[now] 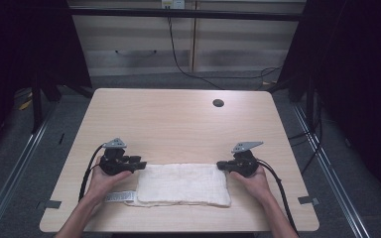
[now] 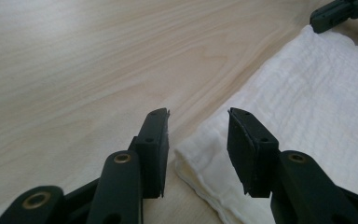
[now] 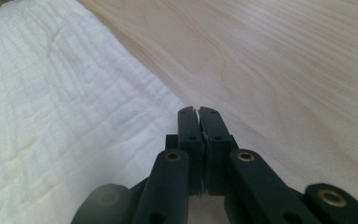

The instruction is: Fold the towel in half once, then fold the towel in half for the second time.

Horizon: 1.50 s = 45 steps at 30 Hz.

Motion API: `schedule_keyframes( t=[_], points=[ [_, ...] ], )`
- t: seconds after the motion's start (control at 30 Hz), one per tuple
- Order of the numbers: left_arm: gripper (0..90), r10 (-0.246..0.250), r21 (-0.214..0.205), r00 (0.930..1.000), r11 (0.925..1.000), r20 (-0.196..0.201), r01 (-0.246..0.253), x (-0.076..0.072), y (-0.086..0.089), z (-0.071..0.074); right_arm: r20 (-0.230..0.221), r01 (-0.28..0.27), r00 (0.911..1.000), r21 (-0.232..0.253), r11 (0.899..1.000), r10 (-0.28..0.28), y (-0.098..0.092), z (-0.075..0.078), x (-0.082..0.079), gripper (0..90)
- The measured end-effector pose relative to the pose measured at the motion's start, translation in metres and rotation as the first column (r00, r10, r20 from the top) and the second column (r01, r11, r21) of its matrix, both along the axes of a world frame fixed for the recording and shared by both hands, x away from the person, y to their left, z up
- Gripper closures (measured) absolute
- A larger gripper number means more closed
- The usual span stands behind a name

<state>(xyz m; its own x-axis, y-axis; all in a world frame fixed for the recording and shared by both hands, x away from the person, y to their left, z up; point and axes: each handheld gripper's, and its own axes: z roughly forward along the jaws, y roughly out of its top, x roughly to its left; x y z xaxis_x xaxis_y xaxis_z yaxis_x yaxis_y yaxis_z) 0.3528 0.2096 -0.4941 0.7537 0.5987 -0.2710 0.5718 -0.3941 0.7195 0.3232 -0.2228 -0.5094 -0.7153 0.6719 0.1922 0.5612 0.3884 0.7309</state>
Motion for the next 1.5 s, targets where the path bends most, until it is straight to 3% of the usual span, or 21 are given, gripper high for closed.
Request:
schedule_keyframes(
  t=[0.17, 0.43, 0.57, 0.67, 0.9, 1.27, 1.4, 1.5],
  points=[
    [60.4, -0.015, 0.048, 0.9999, 0.9987, 0.001, 0.015, -0.003, -0.005, -0.008, 0.0, 0.0, 1.0, 0.0, 1.0, 0.0, -0.001, 0.0, 0.001, 88.8],
    [66.5, -0.043, 0.062, 0.9981, 0.9972, 0.044, 0.041, -0.015, -0.003, -0.01, 0.0, 0.009, 1.0, -0.001, 1.0, -0.009, -0.002, 0.0, 0.001, 88.8],
    [78.4, -0.039, 0.035, 0.9984, 0.9987, 0.042, 0.037, -0.014, 0.0, -0.013, -0.004, 0.007, 1.0, 0.003, 1.0, -0.007, -0.002, 0.0, 0.001, 88.8],
    [85.1, -0.03, 0.004, 0.9994, 0.9995, 0.015, 0.03, -0.012, 0.002, -0.015, -0.014, 0.015, 0.9998, 0.009, 1.0, -0.015, -0.002, 0.0, 0.002, 88.8],
    [86.3, -0.016, -0.014, 0.9999, 0.9998, -0.003, 0.016, -0.013, 0.0, -0.014, -0.012, 0.015, 0.9998, 0.027, 1.0, -0.015, -0.003, 0.001, 0.0, 88.9],
    [86.2, -0.017, -0.051, 0.9996, 0.9985, 0.022, 0.018, -0.012, -0.003, -0.008, 0.037, 0.035, 0.9986, 0.06, 0.998, -0.037, -0.01, 0.015, 0.001, 89.1],
    [86.1, -0.011, -0.094, 0.9992, 0.9955, 0.039, 0.014, -0.011, -0.002, -0.001, 0.06, 0.03, 0.9976, 0.073, 0.997, -0.035, -0.01, 0.024, -0.001, 89.1],
    [86.2, -0.006, -0.099, 0.9989, 0.995, 0.047, 0.011, -0.01, -0.001, 0.004, 0.074, 0.034, 0.9964, 0.09, 0.995, -0.04, -0.013, 0.031, -0.002, 89.0]
  ],
)
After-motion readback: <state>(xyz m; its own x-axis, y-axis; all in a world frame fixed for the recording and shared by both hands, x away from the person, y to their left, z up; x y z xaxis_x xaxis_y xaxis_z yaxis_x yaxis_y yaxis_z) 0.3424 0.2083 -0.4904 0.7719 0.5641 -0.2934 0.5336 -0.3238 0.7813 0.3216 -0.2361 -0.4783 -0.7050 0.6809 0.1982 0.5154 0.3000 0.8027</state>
